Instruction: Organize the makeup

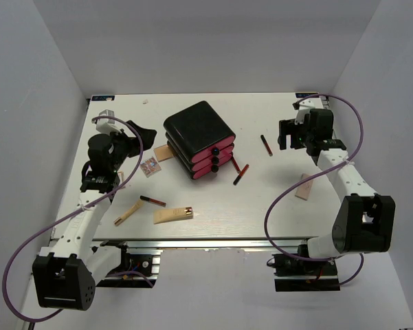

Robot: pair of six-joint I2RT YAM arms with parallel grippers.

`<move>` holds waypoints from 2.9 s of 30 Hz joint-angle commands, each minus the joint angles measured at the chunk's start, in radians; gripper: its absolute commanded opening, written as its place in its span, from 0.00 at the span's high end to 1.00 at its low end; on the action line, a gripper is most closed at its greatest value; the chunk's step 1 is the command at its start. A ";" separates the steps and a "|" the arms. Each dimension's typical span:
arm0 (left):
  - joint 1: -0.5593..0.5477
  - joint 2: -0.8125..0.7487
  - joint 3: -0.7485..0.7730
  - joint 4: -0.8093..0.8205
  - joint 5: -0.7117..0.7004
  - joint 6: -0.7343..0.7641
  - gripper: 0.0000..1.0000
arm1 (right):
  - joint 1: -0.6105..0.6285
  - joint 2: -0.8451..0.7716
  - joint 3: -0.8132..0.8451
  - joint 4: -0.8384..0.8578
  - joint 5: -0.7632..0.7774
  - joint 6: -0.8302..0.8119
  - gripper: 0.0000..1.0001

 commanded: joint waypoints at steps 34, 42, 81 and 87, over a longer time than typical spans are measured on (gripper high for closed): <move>-0.042 -0.019 -0.036 0.062 0.155 -0.233 0.26 | 0.452 -0.123 -0.159 0.292 -0.180 0.523 0.40; -0.085 0.013 -0.014 0.052 0.124 -0.220 0.25 | 0.504 0.046 -0.055 0.340 -0.192 0.602 0.34; -0.099 0.018 -0.019 -0.051 0.112 -0.155 0.26 | 0.518 -0.207 -0.280 0.317 -0.206 0.458 1.00; -0.102 -0.022 -0.017 -0.106 0.133 -0.122 0.25 | 0.516 -0.173 -0.291 0.344 -0.292 0.447 0.37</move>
